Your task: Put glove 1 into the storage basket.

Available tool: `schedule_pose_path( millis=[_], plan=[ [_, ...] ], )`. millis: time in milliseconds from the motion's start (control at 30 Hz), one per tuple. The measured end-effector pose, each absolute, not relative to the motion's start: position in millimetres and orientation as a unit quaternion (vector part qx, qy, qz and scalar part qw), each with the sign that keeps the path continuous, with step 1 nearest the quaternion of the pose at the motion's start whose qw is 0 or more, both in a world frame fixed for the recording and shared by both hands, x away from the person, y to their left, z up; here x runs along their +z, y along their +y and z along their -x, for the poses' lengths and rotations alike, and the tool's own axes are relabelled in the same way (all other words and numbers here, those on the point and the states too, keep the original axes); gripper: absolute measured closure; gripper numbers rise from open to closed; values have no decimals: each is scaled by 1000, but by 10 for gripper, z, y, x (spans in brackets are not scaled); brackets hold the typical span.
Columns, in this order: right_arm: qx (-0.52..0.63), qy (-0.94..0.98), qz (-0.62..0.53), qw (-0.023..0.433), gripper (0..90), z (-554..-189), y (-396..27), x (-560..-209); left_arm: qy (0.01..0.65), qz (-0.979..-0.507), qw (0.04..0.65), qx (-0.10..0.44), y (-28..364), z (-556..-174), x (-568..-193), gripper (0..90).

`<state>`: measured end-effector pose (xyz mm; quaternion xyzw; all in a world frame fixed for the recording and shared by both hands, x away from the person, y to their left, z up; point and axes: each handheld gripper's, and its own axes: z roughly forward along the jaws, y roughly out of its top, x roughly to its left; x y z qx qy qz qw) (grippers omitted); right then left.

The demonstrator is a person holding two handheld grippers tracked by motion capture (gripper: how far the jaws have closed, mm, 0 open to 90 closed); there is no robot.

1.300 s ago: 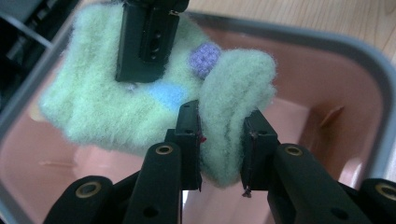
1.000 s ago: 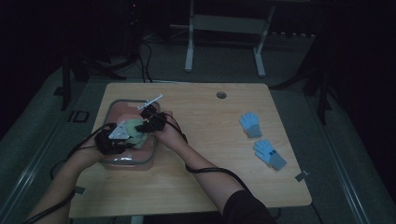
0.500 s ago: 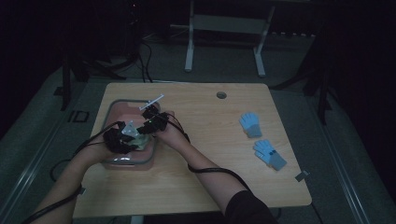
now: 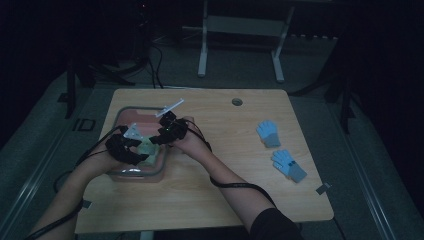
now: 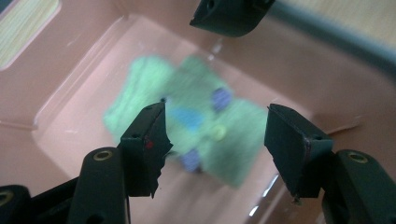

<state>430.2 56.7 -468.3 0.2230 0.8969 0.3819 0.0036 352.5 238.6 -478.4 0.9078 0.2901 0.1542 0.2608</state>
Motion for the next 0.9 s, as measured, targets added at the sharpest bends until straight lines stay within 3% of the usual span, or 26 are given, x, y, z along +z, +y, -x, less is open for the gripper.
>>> schedule_pose_path(
  millis=[400, 667, 900],
  plan=[
    [400, 893, -208, 12, 478, -4182, 240, -4514, 297, -900, 287, 140, 2213, -3466, -4630, 416],
    [396, 894, -206, 25, 479, -4120, -113, -4527, 257, -908, 297, 144, 1927, -3418, -4516, 413],
    [398, 890, -219, 33, 479, -4099, -483, -4571, 251, -909, 303, 138, 1655, -3400, -4520, 207]
  ],
)
